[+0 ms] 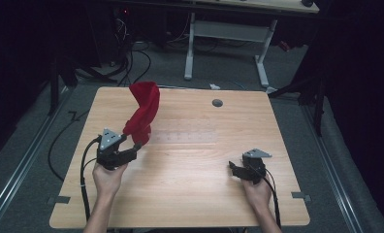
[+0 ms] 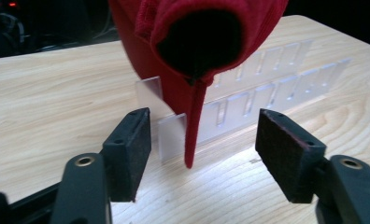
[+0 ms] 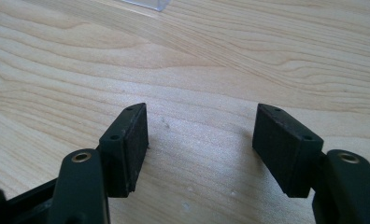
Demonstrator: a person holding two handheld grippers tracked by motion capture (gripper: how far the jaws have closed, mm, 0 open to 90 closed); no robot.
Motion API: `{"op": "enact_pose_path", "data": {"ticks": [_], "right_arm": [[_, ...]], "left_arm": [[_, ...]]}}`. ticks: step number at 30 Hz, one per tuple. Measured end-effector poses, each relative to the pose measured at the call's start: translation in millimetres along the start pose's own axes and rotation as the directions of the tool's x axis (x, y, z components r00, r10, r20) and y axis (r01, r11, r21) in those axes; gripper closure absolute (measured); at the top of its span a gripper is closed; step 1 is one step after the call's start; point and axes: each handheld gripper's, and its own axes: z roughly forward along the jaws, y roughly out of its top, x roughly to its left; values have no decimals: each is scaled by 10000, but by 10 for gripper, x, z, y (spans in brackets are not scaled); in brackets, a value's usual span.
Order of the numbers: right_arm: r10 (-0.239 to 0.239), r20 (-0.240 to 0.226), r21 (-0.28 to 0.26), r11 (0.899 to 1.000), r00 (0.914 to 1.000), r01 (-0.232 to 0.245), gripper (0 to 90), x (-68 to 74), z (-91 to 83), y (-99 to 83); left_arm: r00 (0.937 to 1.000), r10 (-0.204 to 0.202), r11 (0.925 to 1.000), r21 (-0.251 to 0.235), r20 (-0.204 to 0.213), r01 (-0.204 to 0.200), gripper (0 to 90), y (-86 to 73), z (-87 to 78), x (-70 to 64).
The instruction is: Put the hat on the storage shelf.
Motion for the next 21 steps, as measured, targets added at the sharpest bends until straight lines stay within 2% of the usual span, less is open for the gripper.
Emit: {"op": "enact_pose_path", "data": {"ticks": [10, 21], "right_arm": [[-3, 3, -1, 10000, 10000, 3, 362, 0, 0, 0], [2, 7, 1, 10000, 10000, -2, 362, 0, 0, 0]], "left_arm": [[10000, -43, 10000, -83, -66, 42, 371, -69, -121, 0], [9994, -147, 9998, 161, 309, 142, 375, -222, -236, -53]]}}
